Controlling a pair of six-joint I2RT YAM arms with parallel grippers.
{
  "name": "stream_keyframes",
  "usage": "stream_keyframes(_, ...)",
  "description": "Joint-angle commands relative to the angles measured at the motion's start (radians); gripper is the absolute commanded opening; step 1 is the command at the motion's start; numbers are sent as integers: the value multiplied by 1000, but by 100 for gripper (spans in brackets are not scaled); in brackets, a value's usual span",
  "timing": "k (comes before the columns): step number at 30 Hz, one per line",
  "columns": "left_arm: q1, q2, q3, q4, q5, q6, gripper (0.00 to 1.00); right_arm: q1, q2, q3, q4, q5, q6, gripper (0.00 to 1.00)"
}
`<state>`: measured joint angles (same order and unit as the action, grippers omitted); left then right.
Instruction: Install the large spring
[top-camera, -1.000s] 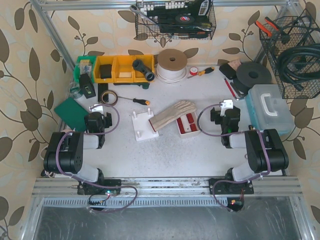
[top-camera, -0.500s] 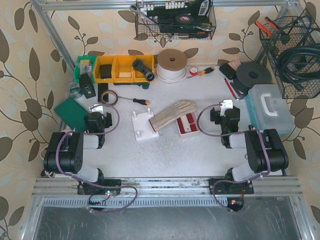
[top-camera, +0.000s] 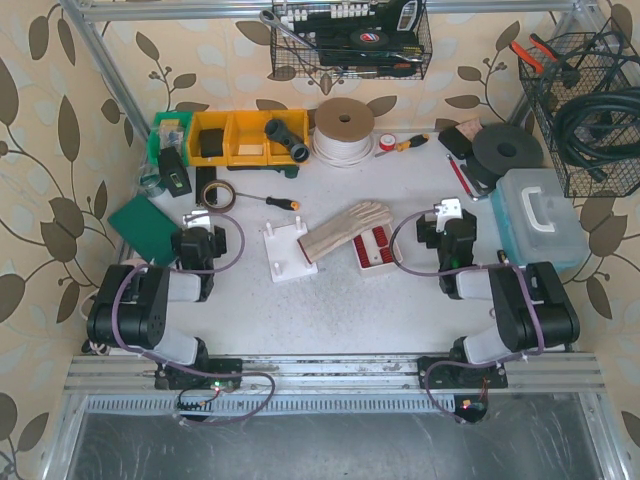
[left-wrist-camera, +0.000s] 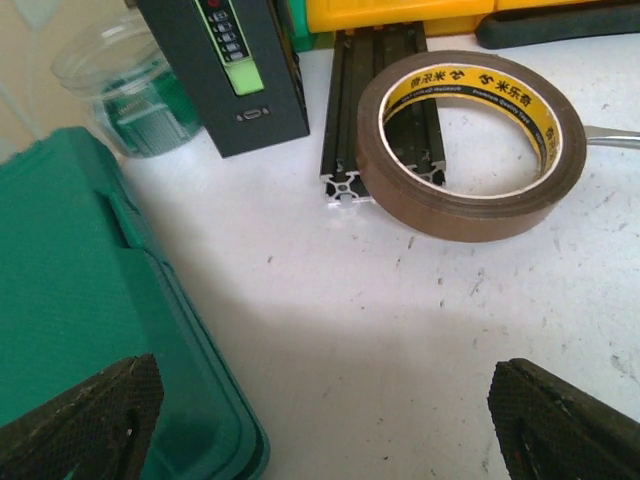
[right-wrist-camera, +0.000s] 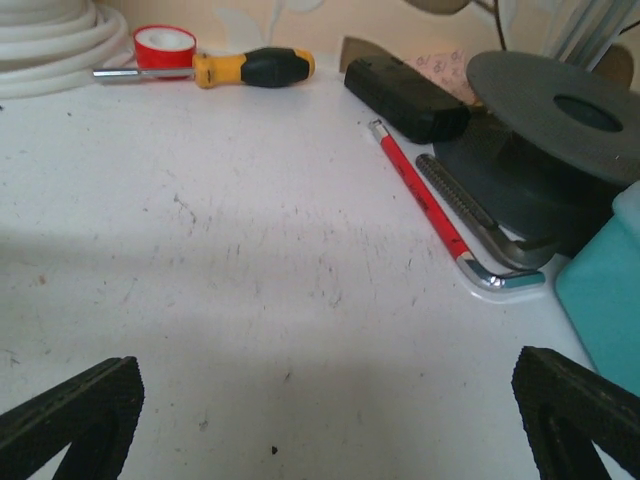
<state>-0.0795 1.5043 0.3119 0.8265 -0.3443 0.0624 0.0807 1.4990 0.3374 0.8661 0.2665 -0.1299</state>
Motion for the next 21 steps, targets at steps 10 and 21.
stream_keyframes(10,-129,-132,564,-1050,-380,-202,91,36,-450,276,-749,48,127,100)
stream_keyframes(21,-111,-428,700,-1492,165,-326,92,-44,-501,482,-1263,-355,597,69)
